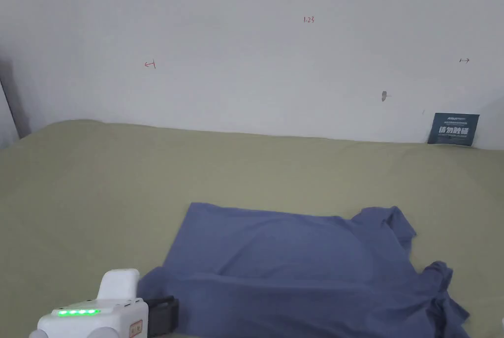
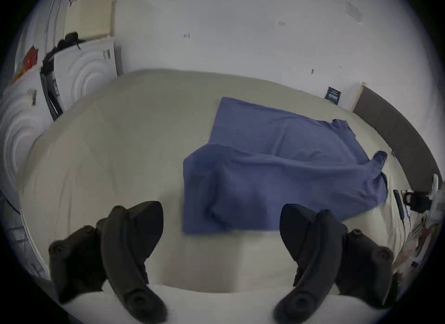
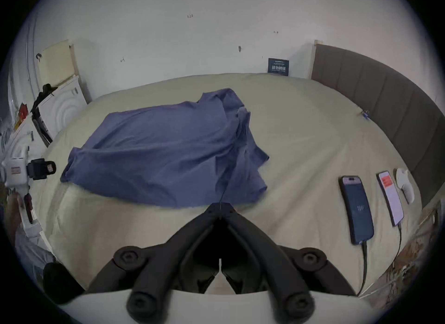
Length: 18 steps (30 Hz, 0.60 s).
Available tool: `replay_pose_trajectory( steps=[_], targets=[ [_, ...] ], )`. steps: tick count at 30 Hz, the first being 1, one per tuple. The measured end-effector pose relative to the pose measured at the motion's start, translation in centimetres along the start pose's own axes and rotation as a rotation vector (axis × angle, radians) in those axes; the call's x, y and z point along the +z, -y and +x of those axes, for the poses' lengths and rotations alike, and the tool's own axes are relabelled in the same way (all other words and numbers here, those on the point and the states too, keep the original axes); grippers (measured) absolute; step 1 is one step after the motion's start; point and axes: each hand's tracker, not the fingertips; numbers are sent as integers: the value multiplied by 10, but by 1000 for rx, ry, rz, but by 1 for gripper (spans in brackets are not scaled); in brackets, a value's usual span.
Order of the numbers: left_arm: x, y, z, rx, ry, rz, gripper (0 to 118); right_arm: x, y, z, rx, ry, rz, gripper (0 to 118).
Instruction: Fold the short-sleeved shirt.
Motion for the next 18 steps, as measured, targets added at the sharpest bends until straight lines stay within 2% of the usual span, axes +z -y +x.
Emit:
replay_pose_trajectory(
  steps=[2, 6, 7, 8, 9, 10, 11, 12, 13, 14, 16, 17, 18],
  targets=[
    [-23, -10, -3, 8, 10, -96, 104, -6, -8, 5, -7, 2, 1, 0],
    [-57, -13, -5, 12, -32, -119, 102, -26, -18, 16, 20, 59, -12, 0],
    [-62, -12, -5, 15, -38, -134, 95, -33, -20, 20, 14, 58, -26, 2],
    [-66, -12, -6, 18, -41, -149, 84, -38, -22, 23, 5, 52, -37, 13],
    [-67, -12, -8, 10, -47, -166, 76, -44, -23, 27, -11, 48, -45, 40],
    [-58, -10, -1, -12, -87, -145, 64, -52, -26, 32, -41, 31, -65, 82],
    [-48, -9, 5, -22, -82, -124, 47, -60, -28, 35, -65, 16, -87, 101],
    [-44, -9, 5, -48, -64, -108, 17, -68, -29, 40, -93, 17, -85, 104],
    [-42, -9, 5, -60, 12, -92, 8, -77, -31, 43, -104, 7, -76, 99],
    [-38, -9, 6, -64, 64, -79, 8, -88, -34, 44, -102, 18, -85, 99],
    [-29, -10, 17, -127, -41, -80, 8, -108, -37, 41, -98, 49, -163, 98],
    [-27, -10, 18, -120, -29, -75, 8, -116, -38, 39, -97, 46, -194, 94],
    [-25, -11, 17, -114, -20, -75, 8, -122, -38, 37, -96, 25, -220, 79]
  ],
)
